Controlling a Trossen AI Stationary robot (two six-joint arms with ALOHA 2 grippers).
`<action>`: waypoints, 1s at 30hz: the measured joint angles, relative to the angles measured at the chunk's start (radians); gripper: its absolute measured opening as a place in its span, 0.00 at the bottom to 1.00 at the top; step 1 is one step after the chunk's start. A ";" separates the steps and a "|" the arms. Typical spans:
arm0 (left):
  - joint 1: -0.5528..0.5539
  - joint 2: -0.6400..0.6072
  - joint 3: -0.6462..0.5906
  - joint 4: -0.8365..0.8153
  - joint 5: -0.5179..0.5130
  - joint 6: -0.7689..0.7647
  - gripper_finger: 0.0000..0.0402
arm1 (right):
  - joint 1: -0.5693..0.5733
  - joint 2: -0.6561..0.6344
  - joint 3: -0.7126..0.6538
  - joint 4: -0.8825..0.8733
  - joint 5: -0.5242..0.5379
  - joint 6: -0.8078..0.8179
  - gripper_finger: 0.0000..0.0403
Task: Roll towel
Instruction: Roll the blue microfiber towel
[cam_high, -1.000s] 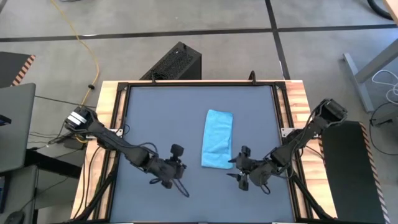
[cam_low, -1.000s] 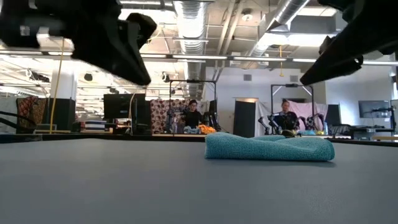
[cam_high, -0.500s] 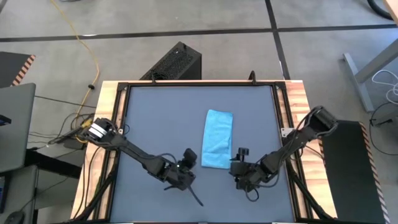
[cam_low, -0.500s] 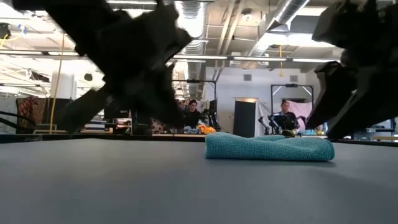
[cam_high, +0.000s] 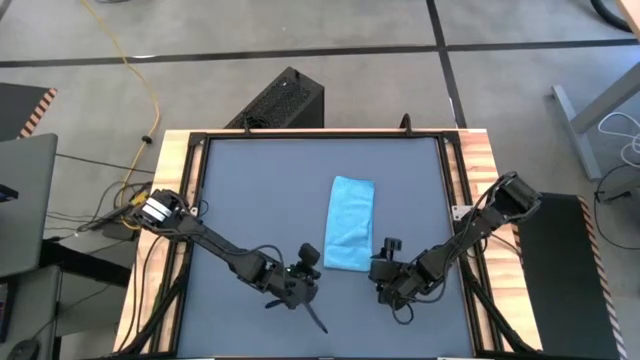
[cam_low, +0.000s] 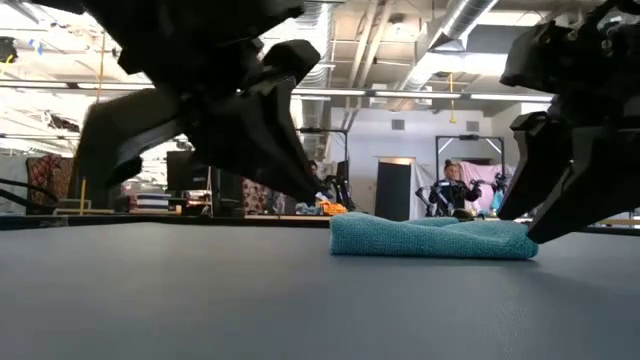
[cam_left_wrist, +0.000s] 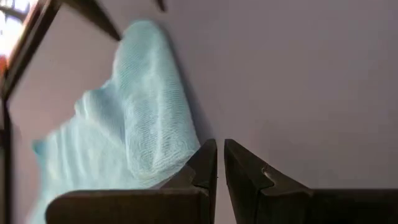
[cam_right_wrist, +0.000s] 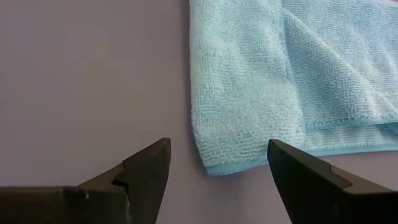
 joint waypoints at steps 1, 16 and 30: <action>0.000 0.000 0.000 0.011 -0.001 -0.045 0.05 | -0.003 0.000 0.000 -0.002 0.000 0.000 0.73; 0.020 -0.003 0.013 0.011 0.084 -0.150 0.05 | -0.024 0.000 0.000 -0.001 0.000 0.060 0.73; 0.073 0.000 -0.017 -0.128 0.254 -0.399 0.17 | -0.024 0.000 0.000 0.002 0.003 0.061 0.73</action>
